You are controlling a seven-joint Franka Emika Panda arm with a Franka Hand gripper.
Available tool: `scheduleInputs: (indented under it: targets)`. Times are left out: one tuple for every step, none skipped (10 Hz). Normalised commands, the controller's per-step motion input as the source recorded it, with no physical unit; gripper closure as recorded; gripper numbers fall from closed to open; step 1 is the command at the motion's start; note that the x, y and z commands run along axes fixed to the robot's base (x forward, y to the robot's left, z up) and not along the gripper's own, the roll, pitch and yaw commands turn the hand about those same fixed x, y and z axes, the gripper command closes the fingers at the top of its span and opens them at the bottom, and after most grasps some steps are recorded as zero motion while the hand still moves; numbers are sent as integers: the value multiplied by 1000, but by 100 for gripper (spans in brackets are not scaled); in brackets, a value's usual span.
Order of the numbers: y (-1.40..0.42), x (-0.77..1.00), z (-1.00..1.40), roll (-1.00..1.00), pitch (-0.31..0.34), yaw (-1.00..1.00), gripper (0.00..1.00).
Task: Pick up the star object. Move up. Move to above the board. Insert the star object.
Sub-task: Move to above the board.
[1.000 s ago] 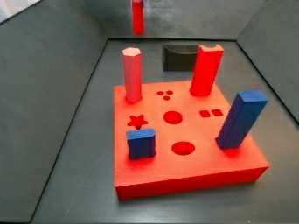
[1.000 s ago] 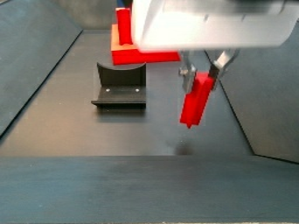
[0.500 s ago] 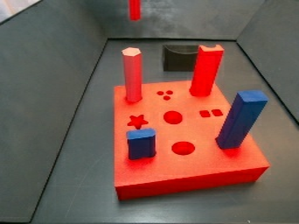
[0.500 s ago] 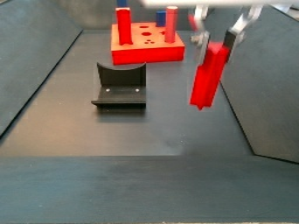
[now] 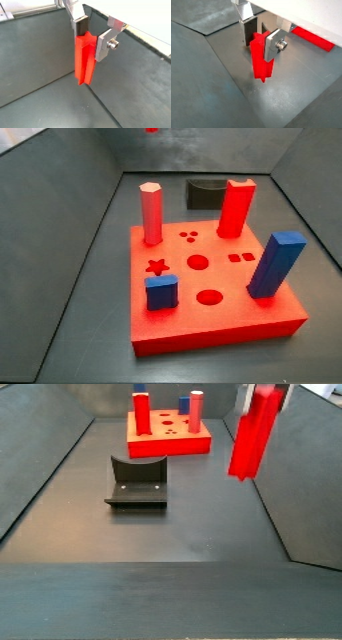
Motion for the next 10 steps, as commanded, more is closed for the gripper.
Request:
scheduleInputs:
  targets:
    - [-28,-25,935,83,99,29,100]
    - [-23,-15,776,85,96,31,100]
    - [-17,-8,562,82,94,34,100]
    - [-13,-2,400,73,93,33,100]
    - [-10,2,238,66,93,32,100]
    - [-1000,135,74,-239,261,-855,100]
    - [-1000,136,67,-224,232,-773,100]
    - [-1000,134,72,-207,170,-535,100]
    - [-1000,135,73,-212,111,-323,100]
    - [-1000,137,75,-165,86,-181,100]
